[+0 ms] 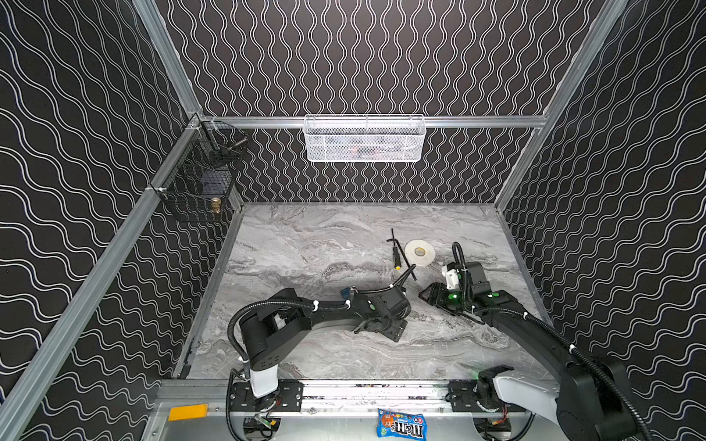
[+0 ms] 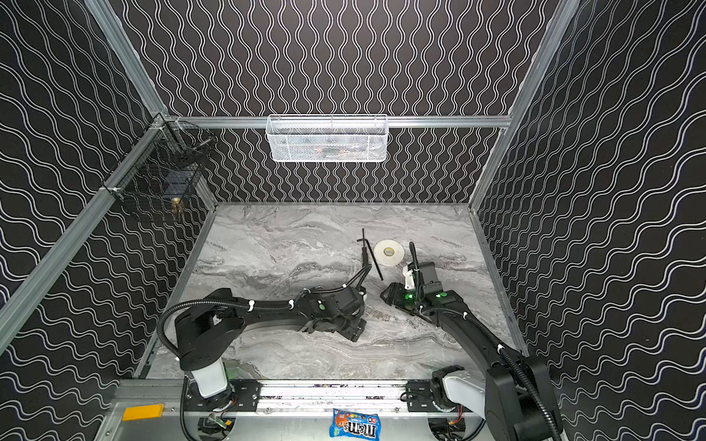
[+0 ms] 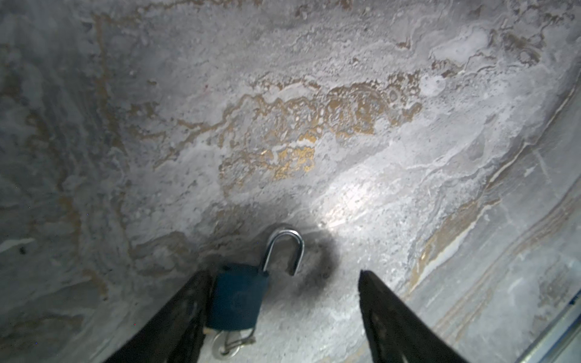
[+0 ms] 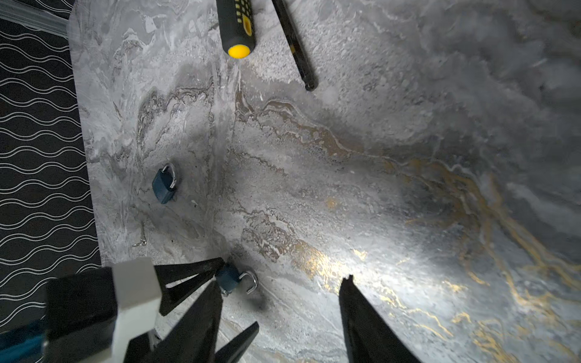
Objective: Unlock with the key
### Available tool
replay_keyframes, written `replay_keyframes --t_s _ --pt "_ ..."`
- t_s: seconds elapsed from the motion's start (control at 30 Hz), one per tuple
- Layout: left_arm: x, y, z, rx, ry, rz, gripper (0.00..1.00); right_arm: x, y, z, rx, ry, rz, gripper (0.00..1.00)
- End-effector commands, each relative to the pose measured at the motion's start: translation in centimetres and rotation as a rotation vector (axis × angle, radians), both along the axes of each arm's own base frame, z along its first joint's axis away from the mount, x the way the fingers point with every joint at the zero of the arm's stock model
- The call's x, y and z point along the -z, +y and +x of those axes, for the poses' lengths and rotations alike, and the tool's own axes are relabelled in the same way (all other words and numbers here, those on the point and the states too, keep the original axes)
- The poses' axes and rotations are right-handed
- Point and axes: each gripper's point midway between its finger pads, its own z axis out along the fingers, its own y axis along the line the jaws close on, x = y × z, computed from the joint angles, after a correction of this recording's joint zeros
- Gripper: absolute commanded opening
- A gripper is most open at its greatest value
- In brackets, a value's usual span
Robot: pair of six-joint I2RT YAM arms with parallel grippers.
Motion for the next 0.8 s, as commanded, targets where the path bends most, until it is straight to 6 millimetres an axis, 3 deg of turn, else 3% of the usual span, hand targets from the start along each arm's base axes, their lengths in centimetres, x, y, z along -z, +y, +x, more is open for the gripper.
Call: replay_keyframes --t_s 0.0,0.3,0.53,0.77 --pt "-0.7 -0.5 1.1 -0.043 -0.019 -0.059 0.71 -0.6 0.6 0.3 -0.018 -0.03 0.03 0.59" --pt "0.4 0.3 2.2 -0.067 -0.02 -0.026 0.53 -0.6 0.6 0.1 -0.035 -0.033 0.023 0.55" --pt "0.2 0.9 2.2 -0.062 -0.035 -0.005 0.48 -0.5 0.6 0.2 -0.037 -0.034 0.019 0.55" --pt "0.2 1.4 2.2 -0.05 -0.056 0.03 0.51 -0.5 0.8 0.5 -0.041 -0.035 0.023 0.55"
